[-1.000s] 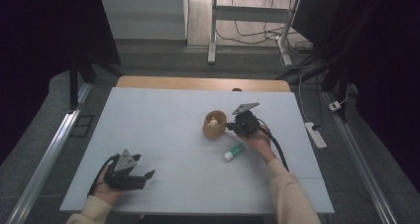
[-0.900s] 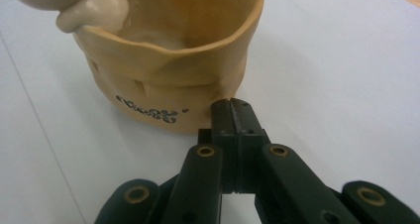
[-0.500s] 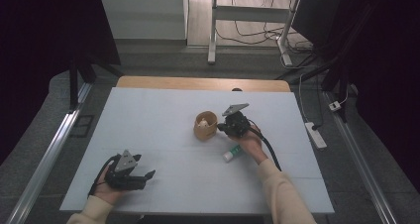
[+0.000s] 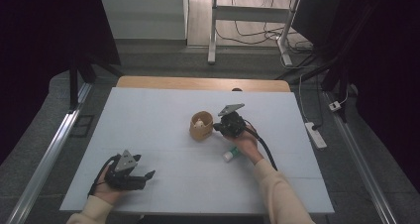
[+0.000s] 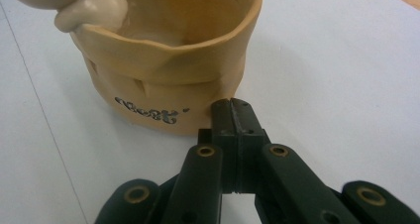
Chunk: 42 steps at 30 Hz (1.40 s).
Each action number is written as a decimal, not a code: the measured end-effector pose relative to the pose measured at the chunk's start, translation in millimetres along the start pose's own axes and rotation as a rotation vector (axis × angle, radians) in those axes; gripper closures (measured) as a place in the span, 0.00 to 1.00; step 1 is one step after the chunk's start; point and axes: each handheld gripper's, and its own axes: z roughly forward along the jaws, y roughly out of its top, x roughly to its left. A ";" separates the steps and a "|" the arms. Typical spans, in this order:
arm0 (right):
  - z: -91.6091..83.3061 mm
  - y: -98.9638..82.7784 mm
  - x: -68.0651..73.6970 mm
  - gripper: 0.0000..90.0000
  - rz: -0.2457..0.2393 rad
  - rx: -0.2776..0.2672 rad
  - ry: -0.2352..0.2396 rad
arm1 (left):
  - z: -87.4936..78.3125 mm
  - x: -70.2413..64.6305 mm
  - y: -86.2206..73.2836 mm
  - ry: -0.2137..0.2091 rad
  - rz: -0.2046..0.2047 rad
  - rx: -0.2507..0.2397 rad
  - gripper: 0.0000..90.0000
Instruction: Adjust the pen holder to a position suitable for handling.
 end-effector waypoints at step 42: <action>-95.3 -6.6 -1.8 0.43 -0.147 -0.087 0.053 | -1.4 3.5 0.3 0.000 -0.004 -0.015 0.25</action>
